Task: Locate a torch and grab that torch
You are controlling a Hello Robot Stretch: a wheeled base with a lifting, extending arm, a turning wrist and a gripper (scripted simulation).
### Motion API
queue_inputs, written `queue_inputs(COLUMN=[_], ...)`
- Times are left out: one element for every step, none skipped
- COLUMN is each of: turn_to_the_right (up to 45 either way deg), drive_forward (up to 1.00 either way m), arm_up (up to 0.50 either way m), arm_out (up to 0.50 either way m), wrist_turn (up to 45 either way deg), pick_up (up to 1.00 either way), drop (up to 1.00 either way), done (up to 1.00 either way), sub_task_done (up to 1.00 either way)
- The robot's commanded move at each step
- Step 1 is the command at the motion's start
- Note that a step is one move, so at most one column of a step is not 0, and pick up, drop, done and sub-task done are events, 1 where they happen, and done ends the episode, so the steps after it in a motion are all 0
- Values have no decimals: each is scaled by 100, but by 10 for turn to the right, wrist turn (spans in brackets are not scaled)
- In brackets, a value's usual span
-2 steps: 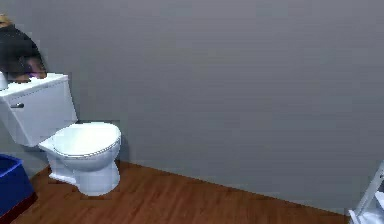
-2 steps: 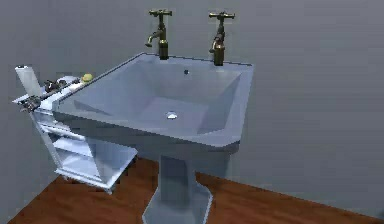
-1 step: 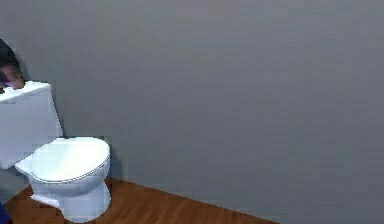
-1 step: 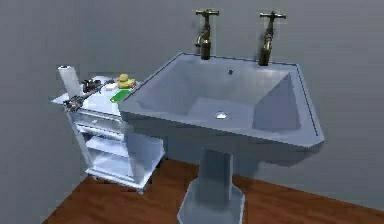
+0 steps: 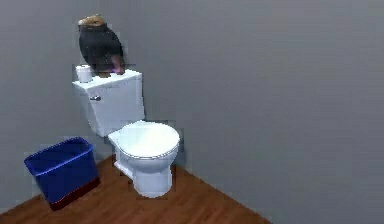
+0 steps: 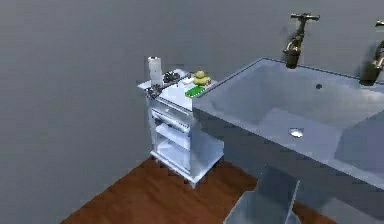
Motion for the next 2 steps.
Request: queue_inputs(turn_to_the_right=[450,150], drive_forward=[0,0], arm_up=[0,0], arm_out=[0,0], wrist_turn=[0,0], pick_up=[0,0], drop=[0,0], done=[0,0], sub_task_done=[0,0])
